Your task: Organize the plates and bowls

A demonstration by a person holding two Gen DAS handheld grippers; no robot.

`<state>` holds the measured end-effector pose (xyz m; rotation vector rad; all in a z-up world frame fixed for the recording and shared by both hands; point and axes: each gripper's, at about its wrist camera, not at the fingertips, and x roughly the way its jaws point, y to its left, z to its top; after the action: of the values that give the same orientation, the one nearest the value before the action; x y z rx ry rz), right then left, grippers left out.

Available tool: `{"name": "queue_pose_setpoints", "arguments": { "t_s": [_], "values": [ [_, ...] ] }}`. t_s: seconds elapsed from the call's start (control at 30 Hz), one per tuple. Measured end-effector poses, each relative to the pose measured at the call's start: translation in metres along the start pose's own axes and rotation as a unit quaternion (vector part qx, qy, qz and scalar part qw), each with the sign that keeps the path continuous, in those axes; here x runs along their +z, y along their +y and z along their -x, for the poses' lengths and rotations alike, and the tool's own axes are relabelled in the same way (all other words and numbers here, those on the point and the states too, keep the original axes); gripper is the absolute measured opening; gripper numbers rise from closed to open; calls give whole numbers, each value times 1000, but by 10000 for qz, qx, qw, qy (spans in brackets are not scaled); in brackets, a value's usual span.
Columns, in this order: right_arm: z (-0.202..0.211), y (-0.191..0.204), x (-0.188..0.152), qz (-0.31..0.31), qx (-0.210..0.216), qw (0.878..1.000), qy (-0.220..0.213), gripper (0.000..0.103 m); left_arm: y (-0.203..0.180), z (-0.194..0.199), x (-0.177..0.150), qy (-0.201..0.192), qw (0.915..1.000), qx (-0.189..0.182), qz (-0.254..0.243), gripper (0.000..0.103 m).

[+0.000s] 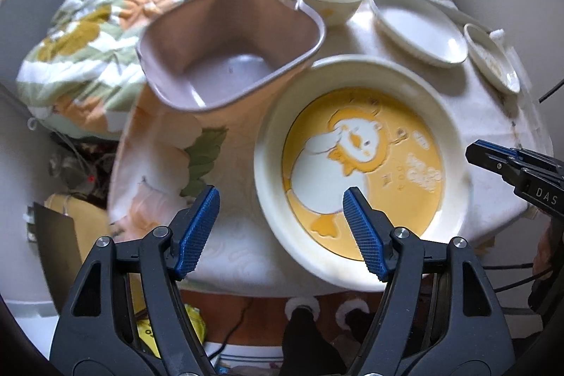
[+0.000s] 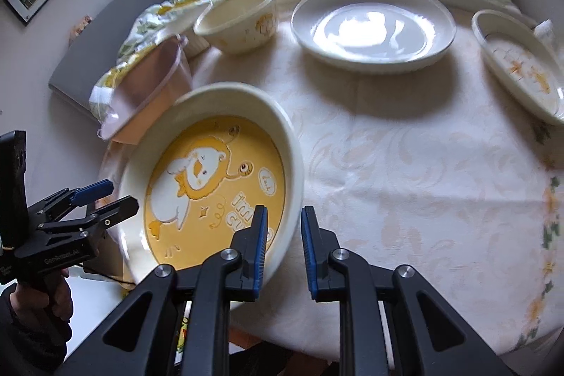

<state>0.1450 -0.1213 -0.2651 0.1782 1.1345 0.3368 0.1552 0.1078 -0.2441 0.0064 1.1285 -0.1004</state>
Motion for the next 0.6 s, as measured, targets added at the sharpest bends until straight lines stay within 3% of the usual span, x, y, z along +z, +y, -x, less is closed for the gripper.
{"name": "queue_pose_setpoints", "arguments": {
  "t_s": [0.1, 0.13, 0.17, 0.2, 0.23, 0.27, 0.47, 0.6],
  "values": [
    [28, -3, 2, 93, 20, 9996, -278, 17, -15, 34, 8, -336, 9994, 63, 56, 71],
    [44, -4, 3, 100, 26, 9989, -463, 21, -23, 49, 12, -516, 9986, 93, 89, 79],
    [56, -6, 5, 101, 26, 9981, -605, 42, -30, 61, 15, -653, 9977, 130, 116, 86],
    [71, -9, 7, 110, 39, 9971, -757, 59, -37, 73, 19, -808, 9964, 193, 146, 99],
    [83, -11, 9, 109, 72, 9962, -858, 95, -45, 85, 21, -1010, 9944, 245, 171, 103],
    [94, -14, 10, 107, 117, 9951, -971, 103, -51, 95, 23, -1173, 9927, 242, 173, 103],
    [152, -32, 20, 444, -9, 9868, -1558, 103, -103, 119, 46, -1428, 9895, 151, 186, 103],
    [177, -52, 36, 501, 186, 9872, -1500, 103, -123, 121, 59, -1420, 9884, 127, 519, 103]
  ]
}}
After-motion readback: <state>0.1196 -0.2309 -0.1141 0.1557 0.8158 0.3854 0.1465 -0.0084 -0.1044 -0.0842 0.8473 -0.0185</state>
